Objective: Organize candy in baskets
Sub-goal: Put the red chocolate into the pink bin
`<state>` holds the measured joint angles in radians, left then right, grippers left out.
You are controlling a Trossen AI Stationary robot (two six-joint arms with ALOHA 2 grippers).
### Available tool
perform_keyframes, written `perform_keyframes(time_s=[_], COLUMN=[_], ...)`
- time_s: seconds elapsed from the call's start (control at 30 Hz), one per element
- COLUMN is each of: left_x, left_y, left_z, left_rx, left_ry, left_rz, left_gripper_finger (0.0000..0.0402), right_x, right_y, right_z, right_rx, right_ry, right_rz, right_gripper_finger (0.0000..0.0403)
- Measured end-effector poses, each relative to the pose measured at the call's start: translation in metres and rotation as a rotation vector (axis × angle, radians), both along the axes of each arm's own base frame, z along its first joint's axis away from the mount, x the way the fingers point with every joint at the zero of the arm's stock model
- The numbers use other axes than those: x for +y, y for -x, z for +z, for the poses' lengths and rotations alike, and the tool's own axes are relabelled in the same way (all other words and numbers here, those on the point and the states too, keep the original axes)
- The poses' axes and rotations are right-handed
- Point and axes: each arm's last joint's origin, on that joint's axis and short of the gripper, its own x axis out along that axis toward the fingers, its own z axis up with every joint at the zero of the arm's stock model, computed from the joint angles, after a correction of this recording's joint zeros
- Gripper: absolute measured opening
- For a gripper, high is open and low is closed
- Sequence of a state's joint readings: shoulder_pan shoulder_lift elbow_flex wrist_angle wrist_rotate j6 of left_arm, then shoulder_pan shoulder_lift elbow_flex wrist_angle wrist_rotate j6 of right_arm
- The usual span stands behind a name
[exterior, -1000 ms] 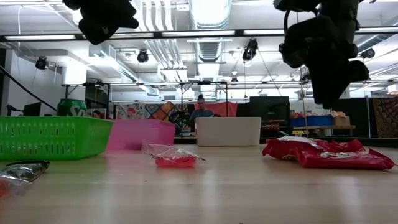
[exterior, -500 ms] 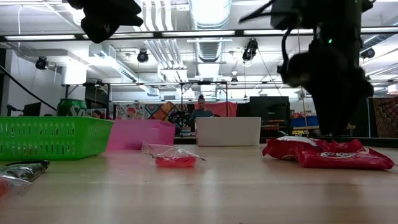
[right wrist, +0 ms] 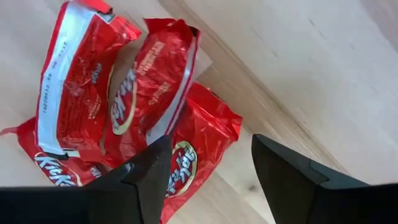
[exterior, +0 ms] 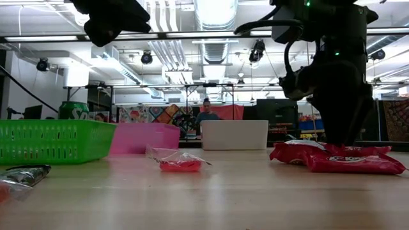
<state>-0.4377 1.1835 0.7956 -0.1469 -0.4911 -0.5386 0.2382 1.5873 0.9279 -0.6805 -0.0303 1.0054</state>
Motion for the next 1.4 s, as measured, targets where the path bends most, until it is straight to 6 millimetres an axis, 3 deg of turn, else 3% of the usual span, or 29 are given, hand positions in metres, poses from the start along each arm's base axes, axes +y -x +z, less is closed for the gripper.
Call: perform_keyframes(time_s=[0.3, 0.47, 0.73, 0.9, 1.03, 1.17, 1.27, 1.4], left_x=[-0.003, -0.003, -0.003, -0.002, 0.000, 0.002, 0.003, 0.006], left_y=[-0.007, -0.009, -0.008, -0.006, -0.002, 0.001, 0.002, 0.009], left_z=[-0.008, -0.010, -0.010, -0.010, -0.004, -0.001, 0.000, 0.001], left_rx=[0.013, 0.014, 0.014, 0.034, 0.064, 0.117, 0.137, 0.215], left_ry=[-0.001, -0.007, -0.013, -0.019, -0.032, -0.066, -0.096, -0.113], left_rz=[0.015, 0.029, 0.038, 0.040, 0.041, 0.050, 0.073, 0.087], left_gripper_finger=[0.0076, 0.0076, 0.0076, 0.0076, 0.0076, 0.0076, 0.0076, 0.0076], right_x=[0.001, -0.004, -0.017, -0.038, -0.065, -0.092, -0.112, -0.135], right_y=[-0.006, -0.005, -0.006, -0.005, -0.013, -0.036, -0.057, -0.084], right_z=[-0.016, -0.017, 0.000, 0.023, 0.050, 0.072, 0.083, 0.083], right_rx=[0.032, 0.034, -0.042, -0.136, -0.288, -0.590, -0.829, -1.053], right_ry=[0.026, 0.047, 0.072, 0.131, 0.269, 0.407, 0.549, 0.713], right_rz=[0.070, 0.091, 0.154, 0.146, 0.125, 0.168, 0.179, 0.160], right_gripper_finger=[0.0210, 0.0159, 0.0029, 0.0033, 0.0037, 0.0027, 0.0027, 0.0029])
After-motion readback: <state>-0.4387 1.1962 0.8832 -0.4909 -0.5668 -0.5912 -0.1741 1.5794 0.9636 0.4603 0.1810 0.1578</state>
